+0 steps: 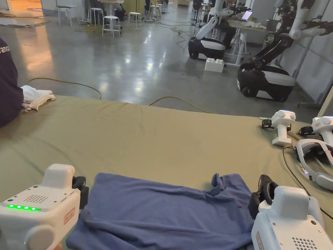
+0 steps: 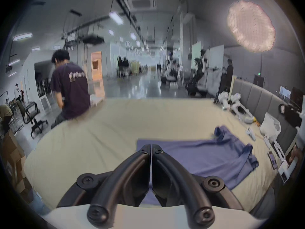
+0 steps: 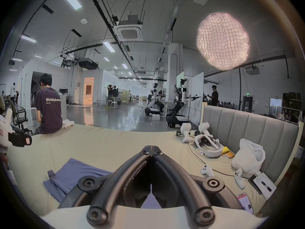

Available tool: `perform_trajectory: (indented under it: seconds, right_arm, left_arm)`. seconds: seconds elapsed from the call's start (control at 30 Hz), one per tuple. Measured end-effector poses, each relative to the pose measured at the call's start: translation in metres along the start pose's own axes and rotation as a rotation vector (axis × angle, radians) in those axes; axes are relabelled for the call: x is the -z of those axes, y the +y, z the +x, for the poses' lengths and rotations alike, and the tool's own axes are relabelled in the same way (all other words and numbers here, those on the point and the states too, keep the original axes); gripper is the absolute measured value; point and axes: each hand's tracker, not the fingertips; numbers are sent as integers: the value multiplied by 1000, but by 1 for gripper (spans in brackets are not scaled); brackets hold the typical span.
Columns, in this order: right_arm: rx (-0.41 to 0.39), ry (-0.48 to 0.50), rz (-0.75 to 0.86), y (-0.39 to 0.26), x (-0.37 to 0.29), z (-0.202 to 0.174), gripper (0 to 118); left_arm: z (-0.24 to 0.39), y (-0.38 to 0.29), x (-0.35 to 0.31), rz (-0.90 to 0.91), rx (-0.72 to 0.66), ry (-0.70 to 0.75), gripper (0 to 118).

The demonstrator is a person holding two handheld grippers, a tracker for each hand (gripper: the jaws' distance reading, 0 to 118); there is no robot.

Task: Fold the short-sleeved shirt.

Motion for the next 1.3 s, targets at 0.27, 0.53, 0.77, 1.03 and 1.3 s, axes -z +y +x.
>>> perform_trajectory:
  seconds: [0.27, 0.53, 0.77, 1.03, 1.3]
  right_arm:
    - [3, 4, -81, -17, 5, 5, 0]
    - [-10, -10, -142, -28, 4, 11, 0]
    - [9, -27, -193, -35, 6, 17, 0]
    - [18, -25, -244, -48, 10, 20, 0]
    - [-75, -82, -384, -58, 24, 53, 24]
  left_arm:
    - [-45, -34, 86, -428, -100, -48, 16]
    - [-59, -72, 142, -686, -164, 10, 58]
    - [-43, -83, 133, -714, -124, 43, 58]
    - [-11, -96, 128, -692, 54, 34, 8]
    - [-38, -86, 86, -573, -48, -30, 6]
